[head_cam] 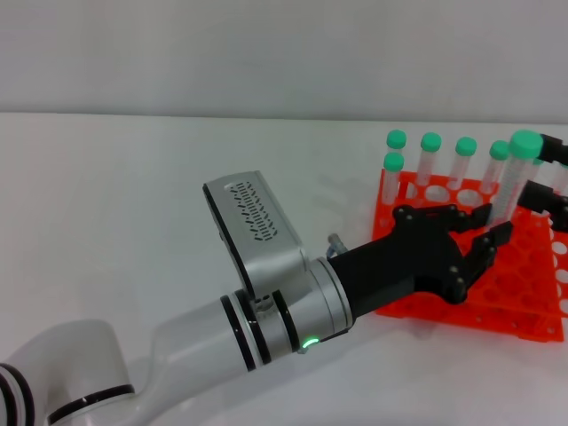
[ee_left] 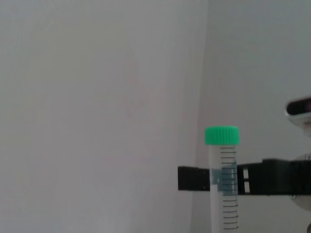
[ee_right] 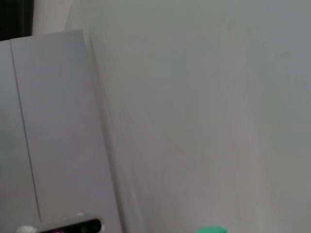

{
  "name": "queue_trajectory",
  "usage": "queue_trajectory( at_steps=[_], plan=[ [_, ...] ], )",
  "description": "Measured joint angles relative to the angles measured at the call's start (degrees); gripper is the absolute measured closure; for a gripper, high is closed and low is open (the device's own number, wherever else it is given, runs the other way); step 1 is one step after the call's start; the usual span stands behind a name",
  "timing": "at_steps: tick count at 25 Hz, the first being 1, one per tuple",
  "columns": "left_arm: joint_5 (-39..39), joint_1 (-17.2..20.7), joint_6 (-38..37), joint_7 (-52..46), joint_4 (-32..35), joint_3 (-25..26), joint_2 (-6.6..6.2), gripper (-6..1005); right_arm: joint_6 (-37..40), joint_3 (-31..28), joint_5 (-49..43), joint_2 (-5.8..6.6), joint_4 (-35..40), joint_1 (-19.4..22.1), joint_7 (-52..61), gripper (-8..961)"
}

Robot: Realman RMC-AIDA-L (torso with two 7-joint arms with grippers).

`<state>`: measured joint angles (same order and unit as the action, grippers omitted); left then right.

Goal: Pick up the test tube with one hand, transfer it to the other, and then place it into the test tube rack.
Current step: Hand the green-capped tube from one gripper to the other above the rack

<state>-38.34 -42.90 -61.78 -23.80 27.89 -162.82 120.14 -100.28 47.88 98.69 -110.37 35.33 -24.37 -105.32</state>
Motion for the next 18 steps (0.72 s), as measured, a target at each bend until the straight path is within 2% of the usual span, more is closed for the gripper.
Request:
queue_trajectory(
  at_steps=[8, 14, 18],
  plan=[
    [-0.3, 0.0, 1.7, 0.0, -0.3, 0.6, -0.03, 747, 0.5, 0.4, -0.9, -0.02, 0.0, -2.5, 3.0, 139],
    [-0.4, -0.7, 3.0, 0.0, -0.4, 0.8, 0.01, 743, 0.6, 0.4, -3.4, 0.04, 0.3, -3.4, 4.3, 350],
    [-0.2, -1.1, 4.4, 0.0, -0.1, 1.5, 0.00, 740, 1.0, 0.4, -4.1, -0.25, 0.4, -3.8, 4.3, 369]
  ],
)
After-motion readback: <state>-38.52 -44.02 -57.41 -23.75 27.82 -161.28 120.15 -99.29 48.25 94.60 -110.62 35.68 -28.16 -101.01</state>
